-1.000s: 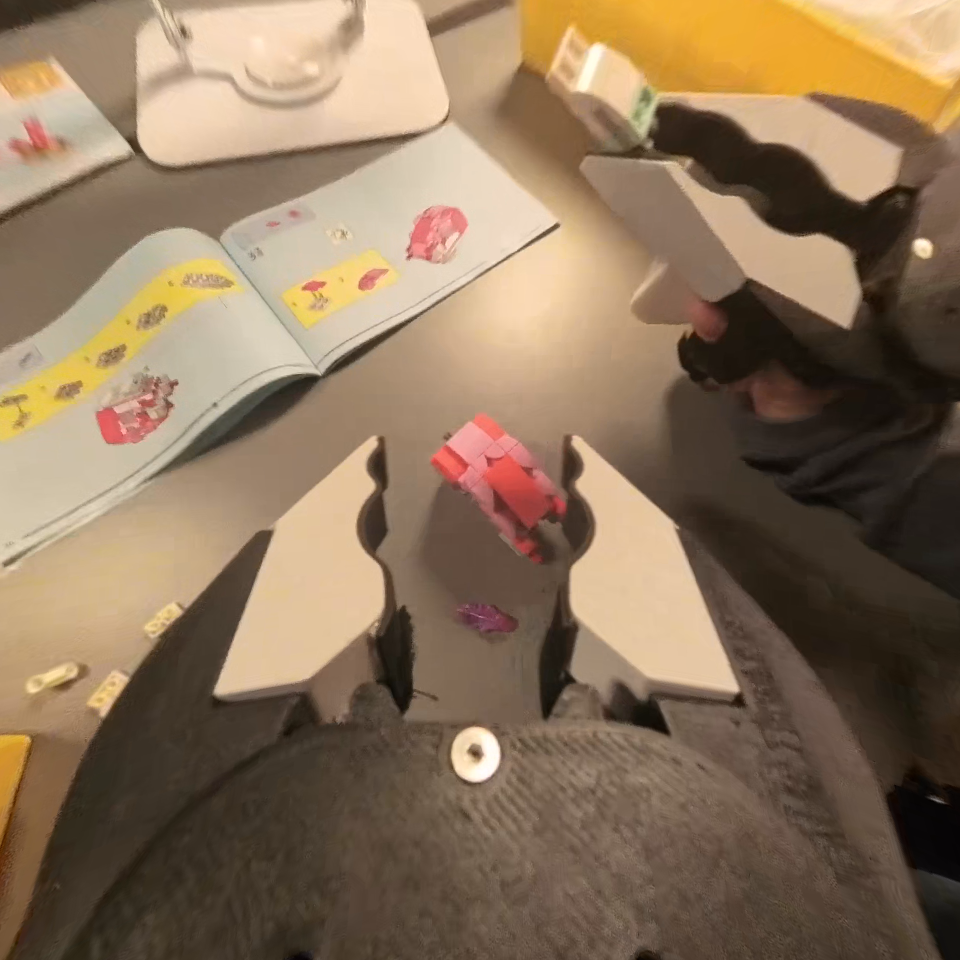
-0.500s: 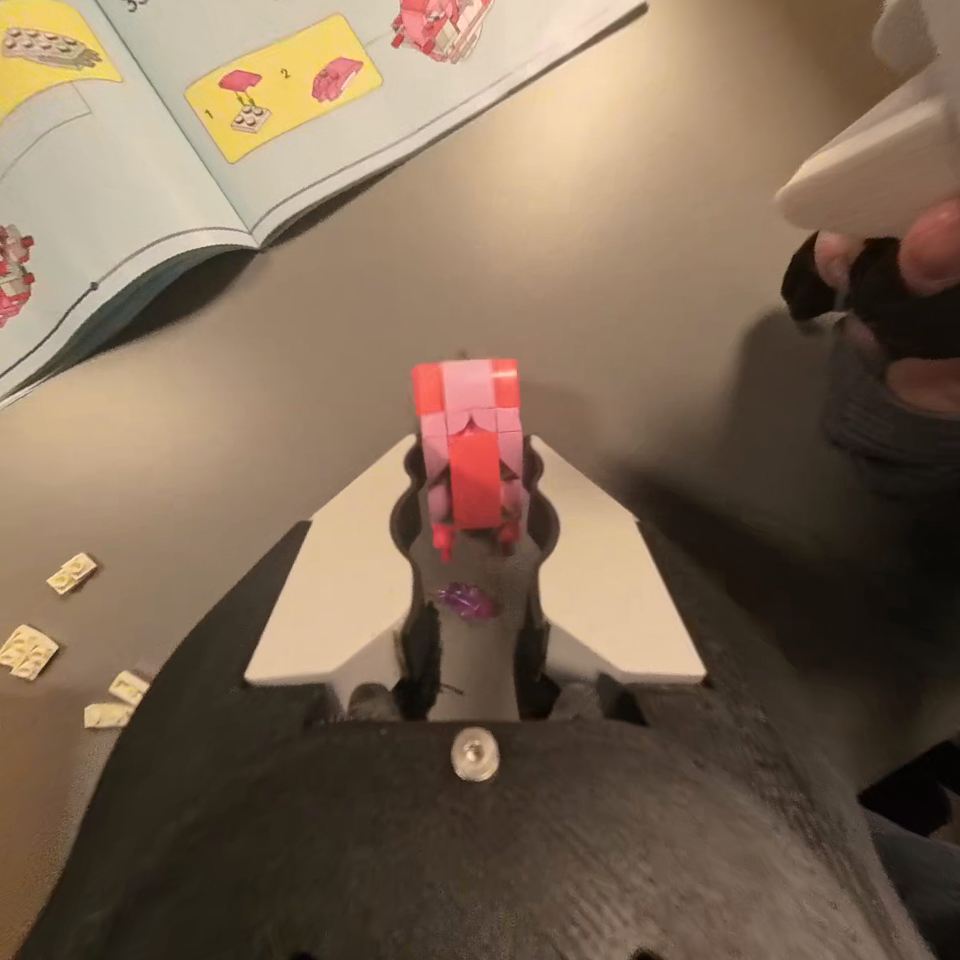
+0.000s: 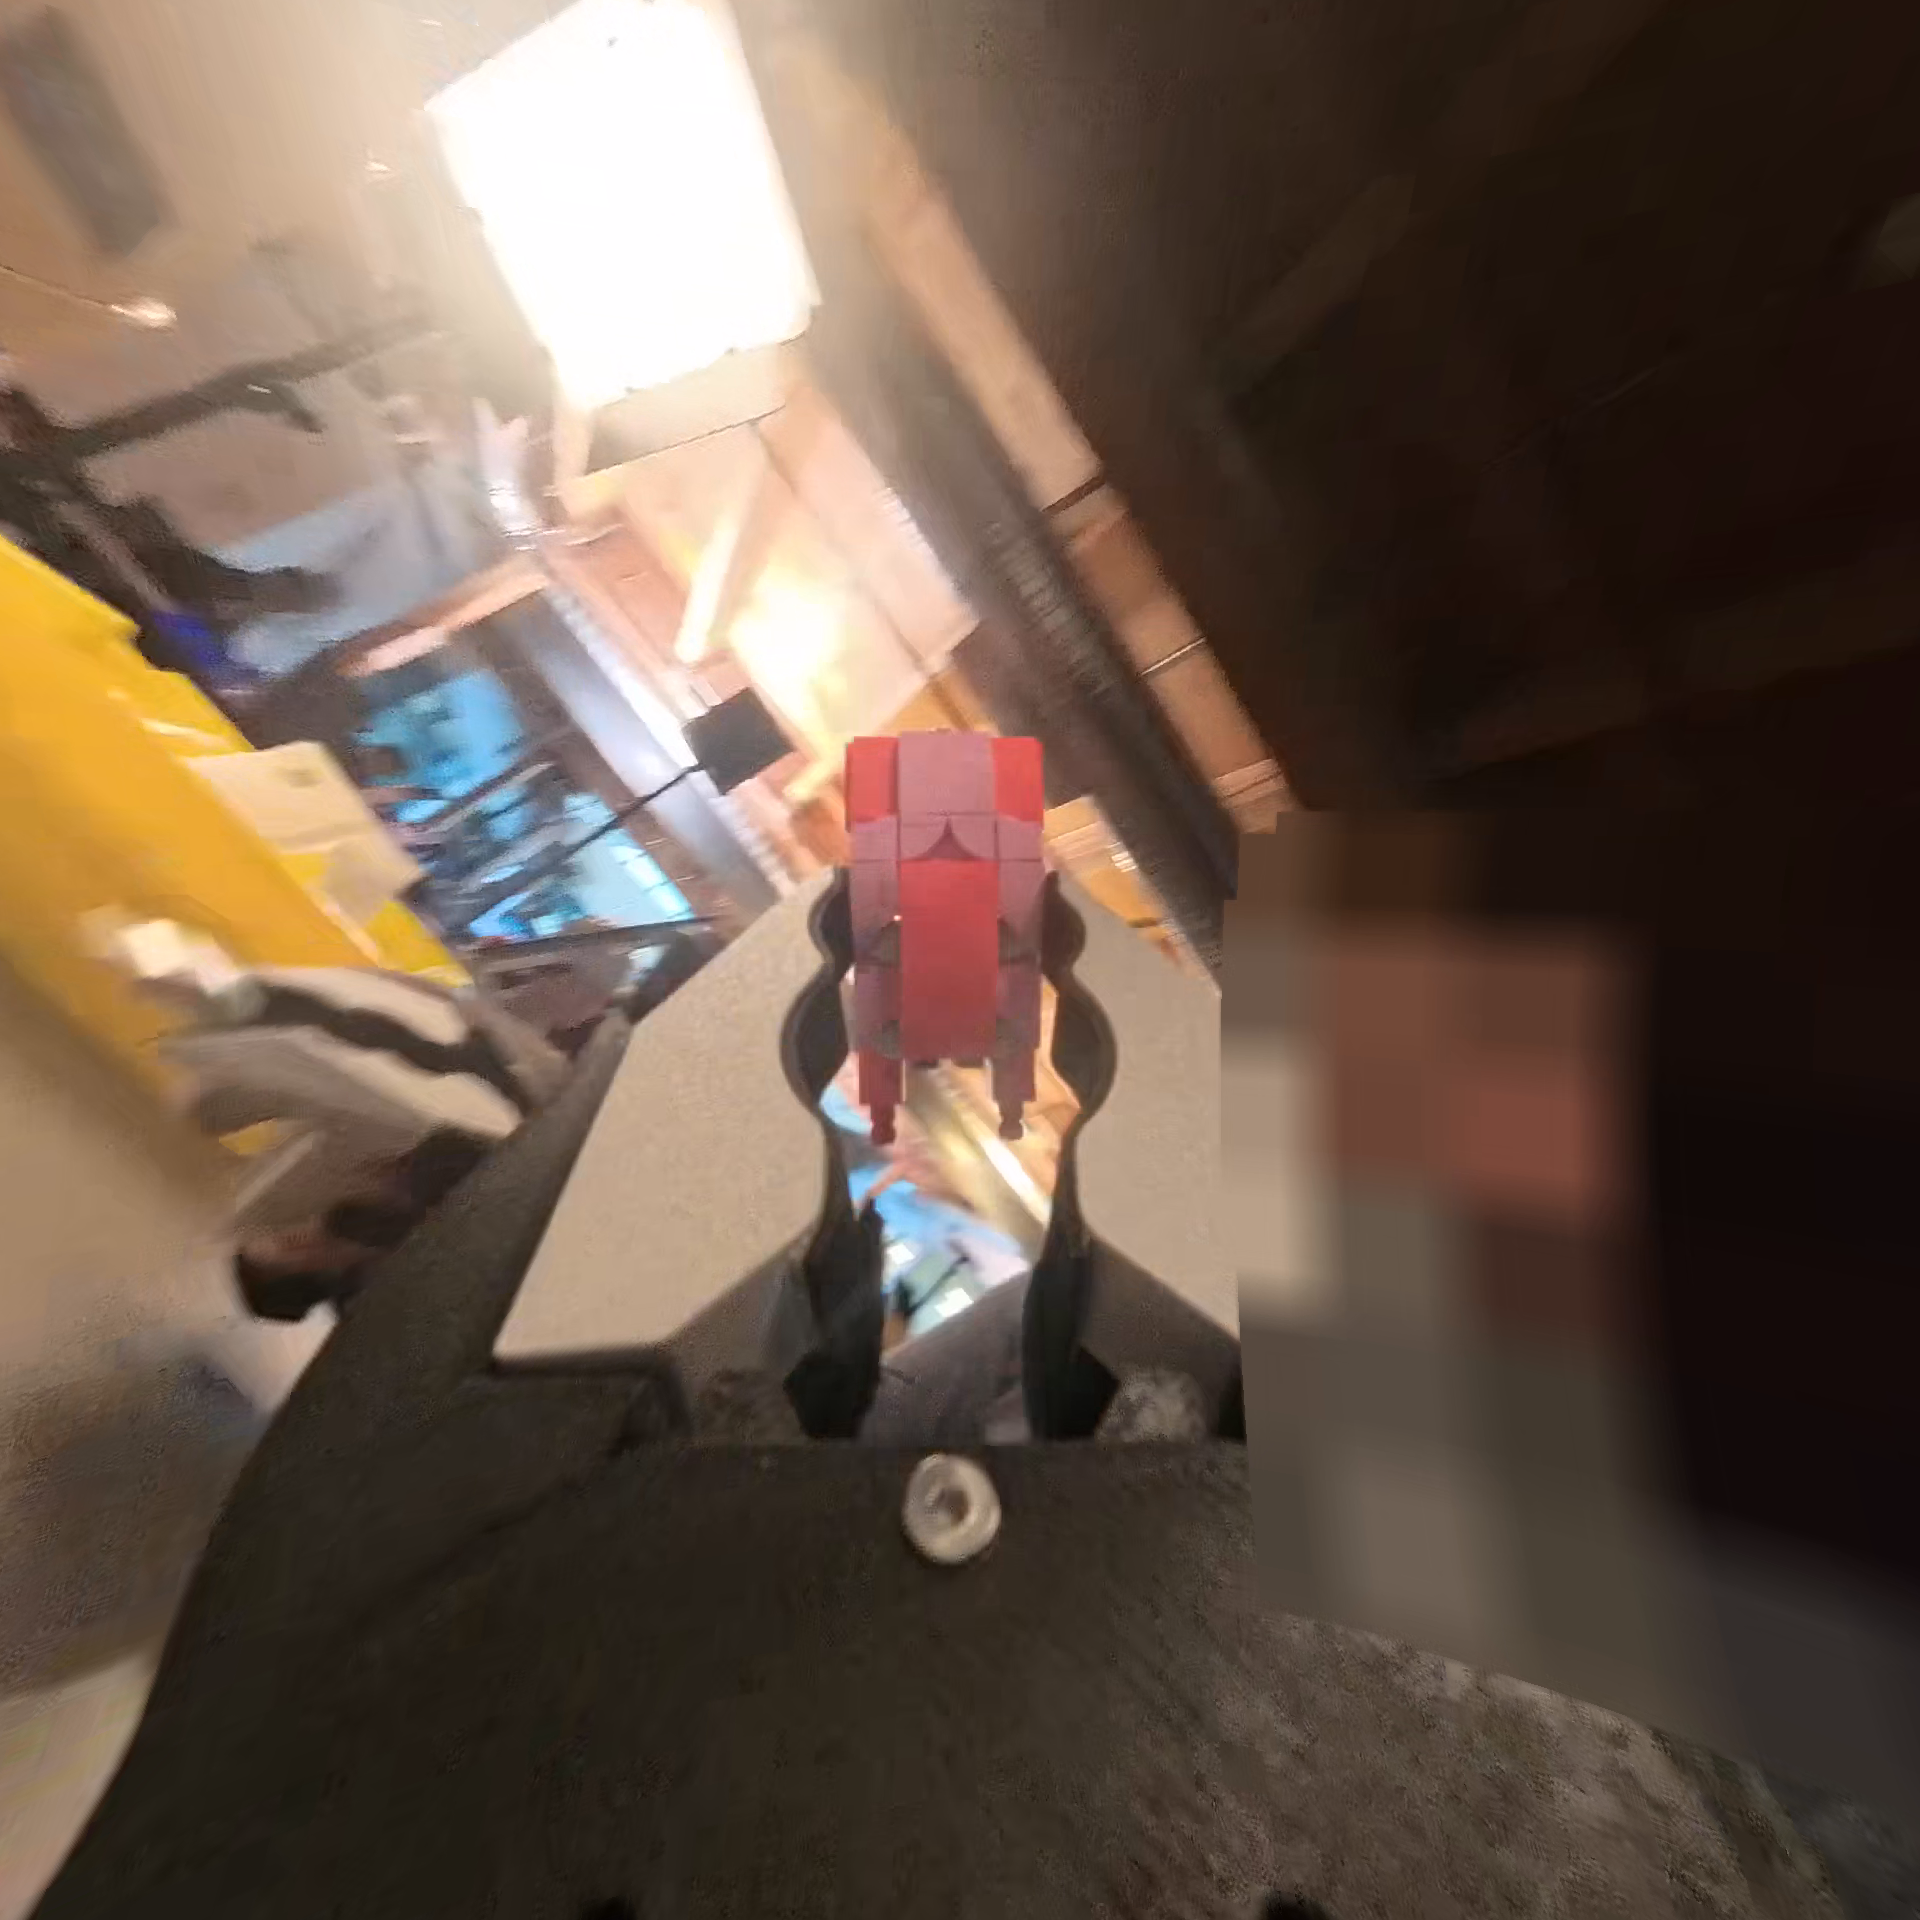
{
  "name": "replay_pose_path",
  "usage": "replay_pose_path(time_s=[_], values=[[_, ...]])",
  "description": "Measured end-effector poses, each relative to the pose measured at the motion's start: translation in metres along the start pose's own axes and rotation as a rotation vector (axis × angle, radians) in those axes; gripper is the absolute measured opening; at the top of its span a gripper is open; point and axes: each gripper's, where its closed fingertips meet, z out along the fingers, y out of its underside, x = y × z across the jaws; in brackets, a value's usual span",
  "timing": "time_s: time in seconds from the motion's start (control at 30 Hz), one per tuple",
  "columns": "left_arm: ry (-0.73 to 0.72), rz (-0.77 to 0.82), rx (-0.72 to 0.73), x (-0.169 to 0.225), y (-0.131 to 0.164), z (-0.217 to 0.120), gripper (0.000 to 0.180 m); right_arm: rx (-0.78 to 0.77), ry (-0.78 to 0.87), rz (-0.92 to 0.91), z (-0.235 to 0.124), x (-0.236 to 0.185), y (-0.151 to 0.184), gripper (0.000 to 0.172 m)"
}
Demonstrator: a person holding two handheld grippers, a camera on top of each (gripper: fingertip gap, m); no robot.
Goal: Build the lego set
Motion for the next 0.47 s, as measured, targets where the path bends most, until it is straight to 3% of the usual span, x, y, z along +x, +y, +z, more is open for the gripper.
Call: replay_pose_path(time_s=[0.13, 0.23, 0.47], values=[[0.193, -0.14, 0.053, 0.023, -0.002, -0.01, 0.035, -0.322, -0.167, -0.06, 0.004, -0.03, 0.046, 0.015], [0.219, -0.125, 0.053, 0.033, -0.001, -0.013, 0.035, -0.492, -0.277, -0.077, -0.003, -0.048, 0.073, 0.014], [0.287, 0.085, 0.123, 0.074, 0.001, -0.037, 0.035, -0.485, -0.309, -0.069, -0.004, -0.05, 0.075, 0.014]])
